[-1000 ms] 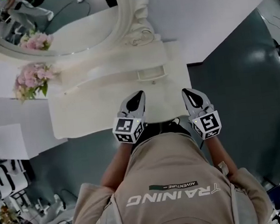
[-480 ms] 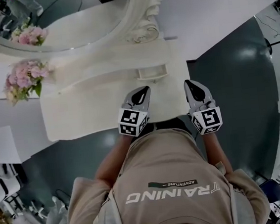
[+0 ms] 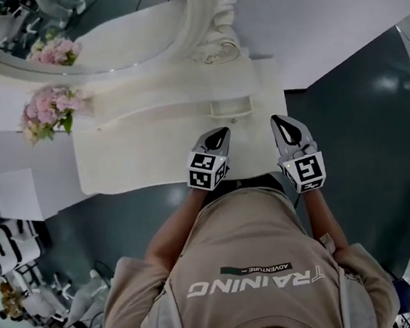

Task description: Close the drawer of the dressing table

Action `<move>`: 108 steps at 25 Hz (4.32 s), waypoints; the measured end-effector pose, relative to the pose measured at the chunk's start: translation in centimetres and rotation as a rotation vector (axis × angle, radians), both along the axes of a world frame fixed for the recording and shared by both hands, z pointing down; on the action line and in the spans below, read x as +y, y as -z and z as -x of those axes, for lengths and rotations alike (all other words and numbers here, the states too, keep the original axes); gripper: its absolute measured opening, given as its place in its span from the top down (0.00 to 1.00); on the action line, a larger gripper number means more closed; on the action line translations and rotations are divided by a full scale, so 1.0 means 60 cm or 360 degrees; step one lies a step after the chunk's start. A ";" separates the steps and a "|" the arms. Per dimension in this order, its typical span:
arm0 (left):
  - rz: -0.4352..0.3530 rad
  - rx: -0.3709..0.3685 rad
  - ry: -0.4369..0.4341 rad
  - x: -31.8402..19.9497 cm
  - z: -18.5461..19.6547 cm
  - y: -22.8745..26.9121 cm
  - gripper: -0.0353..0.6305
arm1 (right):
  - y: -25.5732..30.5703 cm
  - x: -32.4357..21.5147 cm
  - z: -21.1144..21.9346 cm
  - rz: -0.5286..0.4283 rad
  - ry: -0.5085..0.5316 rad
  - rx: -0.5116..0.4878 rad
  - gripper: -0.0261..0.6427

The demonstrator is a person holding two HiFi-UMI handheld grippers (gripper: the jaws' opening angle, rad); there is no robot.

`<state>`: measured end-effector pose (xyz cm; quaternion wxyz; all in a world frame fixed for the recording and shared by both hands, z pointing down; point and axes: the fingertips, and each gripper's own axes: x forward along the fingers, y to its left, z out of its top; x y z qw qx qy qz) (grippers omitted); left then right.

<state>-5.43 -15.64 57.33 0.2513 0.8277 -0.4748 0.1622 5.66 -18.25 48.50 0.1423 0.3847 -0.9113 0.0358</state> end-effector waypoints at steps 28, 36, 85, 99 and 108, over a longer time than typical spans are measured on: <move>0.0716 0.0146 0.0196 -0.037 -0.038 -0.207 0.92 | -0.073 -0.048 0.002 0.0269 0.0175 -0.0042 0.96; 0.0709 0.0149 0.0216 -0.046 -0.038 -0.202 0.92 | -0.079 -0.064 0.006 0.0276 0.0204 -0.0030 0.96; 0.0633 0.0228 0.0301 -0.148 -0.001 -0.184 0.92 | -0.113 -0.084 0.014 0.0384 0.0194 -0.0001 0.96; 0.0518 0.0156 0.0226 -0.123 -0.003 -0.147 0.92 | -0.106 -0.062 0.025 0.0373 0.0193 0.0003 0.96; 0.0244 0.0020 0.0197 -0.088 0.025 -0.063 0.92 | -0.102 -0.028 0.049 0.0376 0.0221 0.0006 0.96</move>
